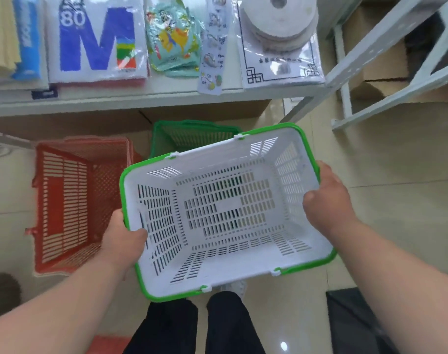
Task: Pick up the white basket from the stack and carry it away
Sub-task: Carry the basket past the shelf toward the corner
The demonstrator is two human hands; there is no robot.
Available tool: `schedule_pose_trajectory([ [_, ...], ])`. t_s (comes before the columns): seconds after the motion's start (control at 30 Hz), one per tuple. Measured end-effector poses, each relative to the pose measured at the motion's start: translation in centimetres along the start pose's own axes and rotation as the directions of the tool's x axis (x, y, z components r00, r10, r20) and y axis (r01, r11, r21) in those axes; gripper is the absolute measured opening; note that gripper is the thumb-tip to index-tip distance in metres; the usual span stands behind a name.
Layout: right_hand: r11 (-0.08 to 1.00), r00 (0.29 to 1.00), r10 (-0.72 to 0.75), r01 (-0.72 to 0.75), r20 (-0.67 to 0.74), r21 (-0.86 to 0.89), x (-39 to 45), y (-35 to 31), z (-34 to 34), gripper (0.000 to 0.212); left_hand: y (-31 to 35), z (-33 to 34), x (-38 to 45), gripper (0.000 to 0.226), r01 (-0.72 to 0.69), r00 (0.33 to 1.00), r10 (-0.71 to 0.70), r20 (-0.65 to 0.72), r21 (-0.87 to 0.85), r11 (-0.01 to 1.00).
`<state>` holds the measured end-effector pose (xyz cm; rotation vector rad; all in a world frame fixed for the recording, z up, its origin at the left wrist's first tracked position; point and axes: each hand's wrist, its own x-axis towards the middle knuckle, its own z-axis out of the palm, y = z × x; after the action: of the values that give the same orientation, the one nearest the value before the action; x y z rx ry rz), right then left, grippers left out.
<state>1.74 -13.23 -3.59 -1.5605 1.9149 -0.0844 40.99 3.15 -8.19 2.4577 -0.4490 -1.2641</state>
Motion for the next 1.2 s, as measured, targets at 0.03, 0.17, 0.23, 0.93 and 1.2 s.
schedule_pose_trajectory([
  [0.03,1.0,1.0,-0.022,0.022,0.009,0.0,0.3,-1.0,-0.2,0.066,-0.3,-0.5,-0.3,0.042,0.018,1.0,-0.019,-0.009,-0.013,1.0],
  [0.17,0.992,0.993,-0.103,0.107,0.052,-0.072,1.3,-4.5,-0.4,0.061,-2.2,-2.0,-1.7,0.038,0.113,0.993,-0.114,-0.006,-0.121,0.986],
  [0.23,0.987,0.99,-0.122,0.128,0.07,-0.095,1.7,-6.0,-0.5,0.061,-3.3,-2.5,-2.4,0.037,0.154,0.988,-0.154,0.012,-0.184,0.971],
  [0.93,0.852,0.839,-0.213,0.411,0.501,-0.326,10.4,-23.2,4.2,0.084,-6.8,-0.6,-7.6,0.042,0.534,0.824,-0.529,0.204,-0.593,0.603],
  [1.2,0.741,0.722,-0.206,0.556,0.66,-0.377,12.0,-27.3,6.5,0.087,-5.4,0.6,-10.4,0.038,0.604,0.778,-0.542,0.317,-0.614,0.508],
])
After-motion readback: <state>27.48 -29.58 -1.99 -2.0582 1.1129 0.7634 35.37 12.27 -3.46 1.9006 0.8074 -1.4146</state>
